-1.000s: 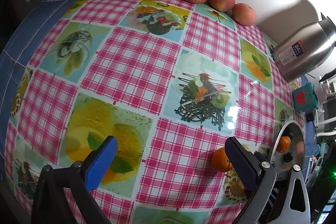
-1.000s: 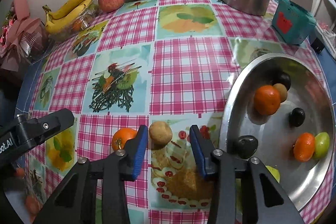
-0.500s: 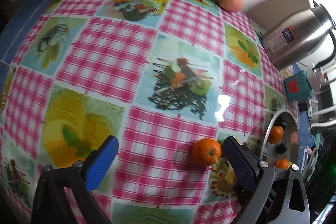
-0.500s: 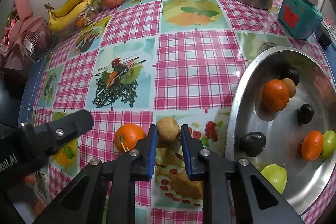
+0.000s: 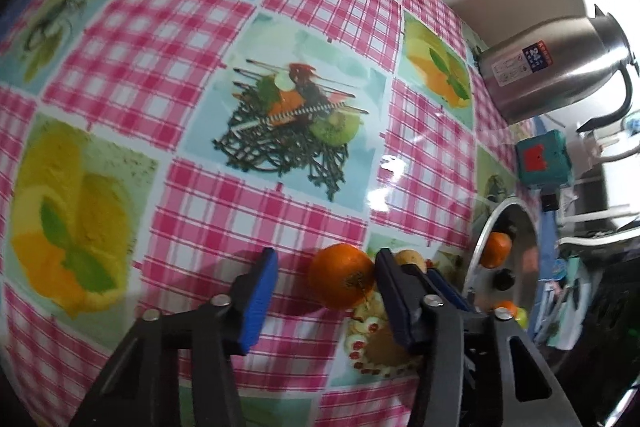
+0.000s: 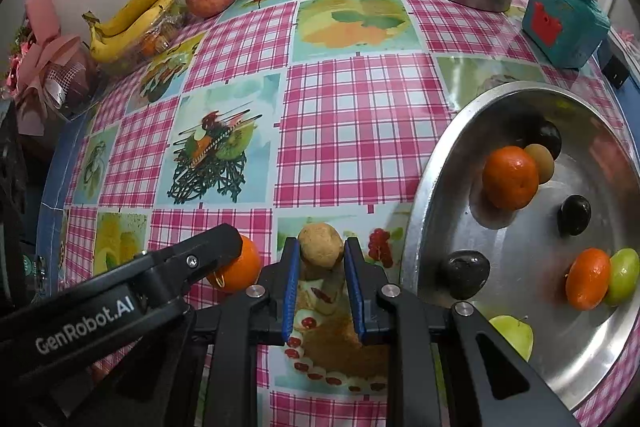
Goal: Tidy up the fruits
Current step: 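Close the right gripper on the brown kiwi while the left gripper closes on the last orange, then lift and carry the kiwi and orange over the steel bowl with both grippers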
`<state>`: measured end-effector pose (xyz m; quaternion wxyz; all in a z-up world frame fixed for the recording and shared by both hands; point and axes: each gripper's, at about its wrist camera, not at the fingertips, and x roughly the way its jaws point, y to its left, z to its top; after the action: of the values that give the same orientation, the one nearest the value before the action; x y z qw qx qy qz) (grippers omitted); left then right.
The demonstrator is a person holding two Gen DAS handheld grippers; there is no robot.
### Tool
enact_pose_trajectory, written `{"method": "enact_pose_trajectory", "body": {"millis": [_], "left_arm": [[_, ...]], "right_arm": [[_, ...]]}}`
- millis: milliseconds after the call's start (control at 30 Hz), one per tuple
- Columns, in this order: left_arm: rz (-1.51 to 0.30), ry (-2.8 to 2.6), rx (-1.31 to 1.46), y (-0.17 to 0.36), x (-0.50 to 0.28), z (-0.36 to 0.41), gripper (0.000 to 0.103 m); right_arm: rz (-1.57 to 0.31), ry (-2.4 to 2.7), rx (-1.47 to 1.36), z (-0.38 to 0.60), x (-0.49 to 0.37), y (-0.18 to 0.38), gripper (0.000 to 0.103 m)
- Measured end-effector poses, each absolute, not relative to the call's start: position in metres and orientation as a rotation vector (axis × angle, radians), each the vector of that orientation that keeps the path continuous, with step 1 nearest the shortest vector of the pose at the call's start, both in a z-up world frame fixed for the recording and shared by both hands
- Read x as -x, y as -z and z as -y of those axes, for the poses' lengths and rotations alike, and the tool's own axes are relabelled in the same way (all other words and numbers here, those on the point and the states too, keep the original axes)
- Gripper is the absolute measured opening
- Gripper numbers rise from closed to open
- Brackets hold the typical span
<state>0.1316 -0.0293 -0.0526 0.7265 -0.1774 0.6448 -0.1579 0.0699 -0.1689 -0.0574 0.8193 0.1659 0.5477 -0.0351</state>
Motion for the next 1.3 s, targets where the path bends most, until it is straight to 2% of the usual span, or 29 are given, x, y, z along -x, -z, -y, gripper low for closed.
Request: {"method": "enact_pose_trajectory", "body": {"millis": [33, 133, 667, 1300], "left_arm": [[-1.427, 0.355, 0.402, 0.053, -0.131, 0.03, 0.044], [-1.438, 0.377, 0.439, 0.054, -0.129, 0.029, 0.038], [-1.367, 0.276, 0.467, 0.039, -0.135, -0.006, 0.037], [-1.329, 0.258, 0.454, 0.024, -0.133, -0.007, 0.037]], "right_arm": [[-1.166, 0.074, -0.354, 0.169, -0.069, 0.057, 0.023], [-1.165, 0.073, -0.357, 0.17, -0.069, 0.058, 0.023], [-1.153, 0.073, -0.408, 0.171, -0.071, 0.061, 0.026], [-1.13, 0.058, -0.376, 0.165, -0.073, 0.051, 0.025]]}}
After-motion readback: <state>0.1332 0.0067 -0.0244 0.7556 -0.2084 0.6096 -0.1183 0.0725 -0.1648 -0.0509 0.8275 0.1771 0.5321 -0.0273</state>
